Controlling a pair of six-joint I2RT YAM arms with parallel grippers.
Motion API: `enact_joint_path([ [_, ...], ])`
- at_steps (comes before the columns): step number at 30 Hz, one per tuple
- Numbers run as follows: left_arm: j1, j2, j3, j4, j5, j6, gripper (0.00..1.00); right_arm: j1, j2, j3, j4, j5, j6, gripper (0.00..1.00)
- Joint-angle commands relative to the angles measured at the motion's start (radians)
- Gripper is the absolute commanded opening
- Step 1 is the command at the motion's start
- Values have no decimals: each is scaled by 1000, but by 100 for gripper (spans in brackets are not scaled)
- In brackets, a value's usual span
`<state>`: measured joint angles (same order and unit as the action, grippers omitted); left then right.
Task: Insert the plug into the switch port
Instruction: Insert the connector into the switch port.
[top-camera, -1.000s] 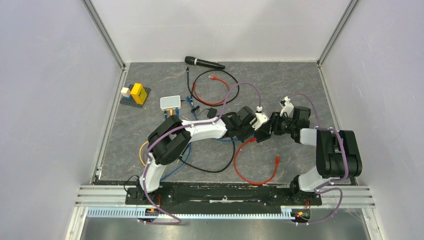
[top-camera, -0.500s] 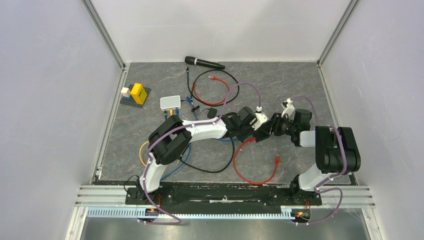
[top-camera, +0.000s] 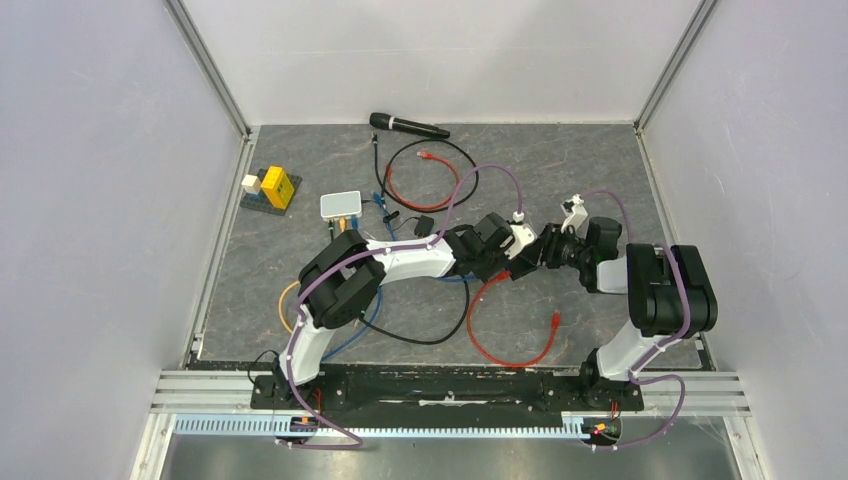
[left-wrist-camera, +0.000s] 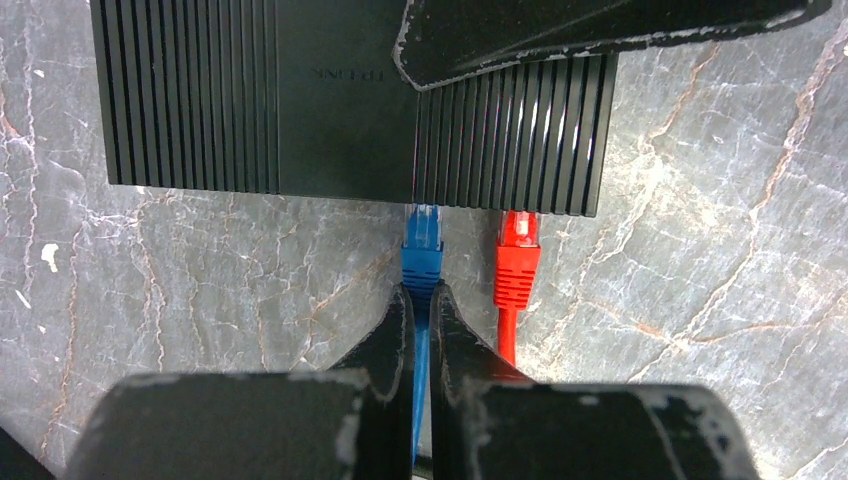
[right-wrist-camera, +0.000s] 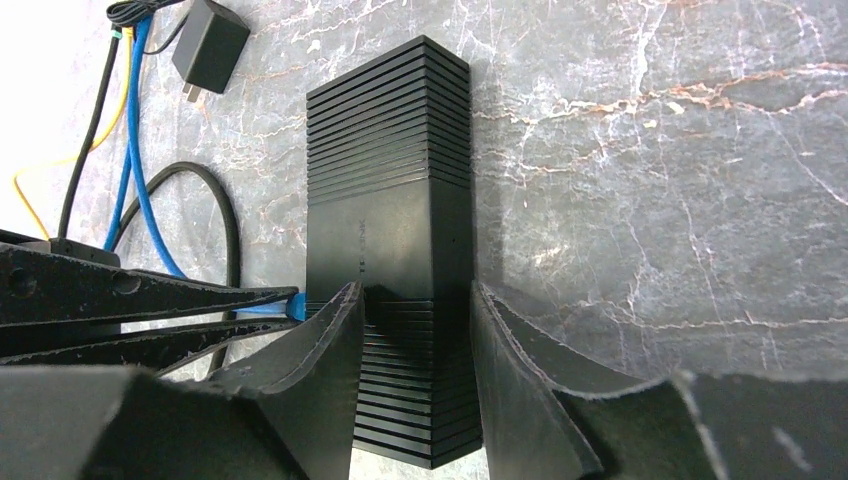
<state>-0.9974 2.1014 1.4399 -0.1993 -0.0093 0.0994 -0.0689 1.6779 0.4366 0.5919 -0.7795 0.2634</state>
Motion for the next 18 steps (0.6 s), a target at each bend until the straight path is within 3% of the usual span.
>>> enact_joint_path([
  [1,-9,49,82,293,14,32,2,120,87,-105,-297,-50,4,43],
  [8,-4,35,89,342,31,-7,2,158,80,-108,-334,-29,10,43],
  [18,-1,48,88,409,14,-35,2,236,91,-227,-57,-134,239,42],
])
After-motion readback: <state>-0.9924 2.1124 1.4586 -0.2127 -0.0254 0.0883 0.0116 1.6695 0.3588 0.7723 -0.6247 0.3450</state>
